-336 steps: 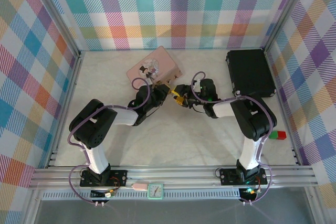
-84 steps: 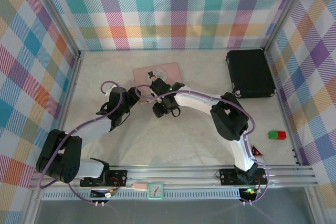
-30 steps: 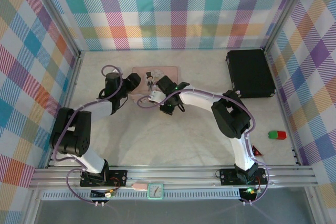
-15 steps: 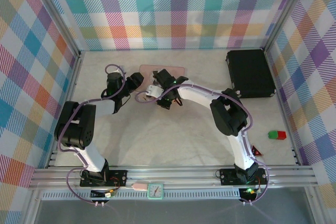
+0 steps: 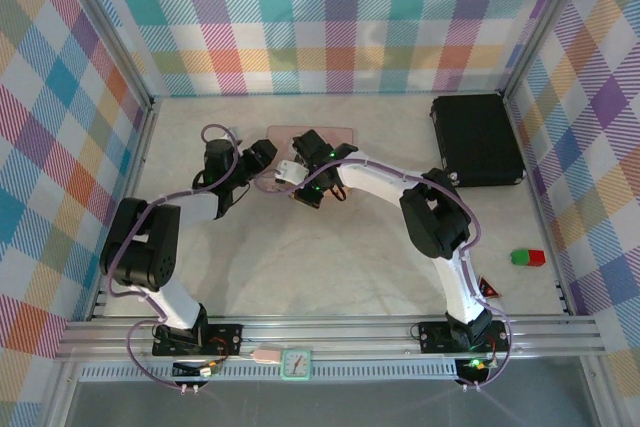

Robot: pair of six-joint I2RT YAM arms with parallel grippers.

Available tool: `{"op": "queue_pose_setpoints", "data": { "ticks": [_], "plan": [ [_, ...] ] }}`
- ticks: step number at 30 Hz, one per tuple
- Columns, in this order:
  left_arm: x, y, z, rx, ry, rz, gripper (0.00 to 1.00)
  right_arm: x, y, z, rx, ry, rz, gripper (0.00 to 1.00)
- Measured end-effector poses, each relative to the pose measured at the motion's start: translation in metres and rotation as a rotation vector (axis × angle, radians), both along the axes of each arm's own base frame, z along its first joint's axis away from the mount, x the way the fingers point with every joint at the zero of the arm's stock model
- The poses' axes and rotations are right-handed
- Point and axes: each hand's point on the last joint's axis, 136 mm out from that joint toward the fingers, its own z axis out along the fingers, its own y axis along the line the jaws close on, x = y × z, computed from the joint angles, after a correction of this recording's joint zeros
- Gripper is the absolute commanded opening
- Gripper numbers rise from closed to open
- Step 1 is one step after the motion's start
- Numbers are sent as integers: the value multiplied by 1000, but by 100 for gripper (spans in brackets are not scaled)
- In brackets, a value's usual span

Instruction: Unlock the padlock with the key

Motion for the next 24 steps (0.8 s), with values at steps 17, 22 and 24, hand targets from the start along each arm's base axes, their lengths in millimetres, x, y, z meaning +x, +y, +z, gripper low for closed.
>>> {"op": "queue_pose_setpoints", "data": {
  "ticks": [17, 22, 24],
  "plan": [
    [-55, 58, 27, 199, 123, 146, 75, -39, -6, 8, 117, 193, -121, 0],
    [-67, 76, 20, 263, 160, 214, 78, -75, -22, 18, 132, 281, -180, 0],
    [-68, 81, 19, 277, 167, 236, 79, -96, -28, 12, 110, 318, -190, 0]
  ]
}}
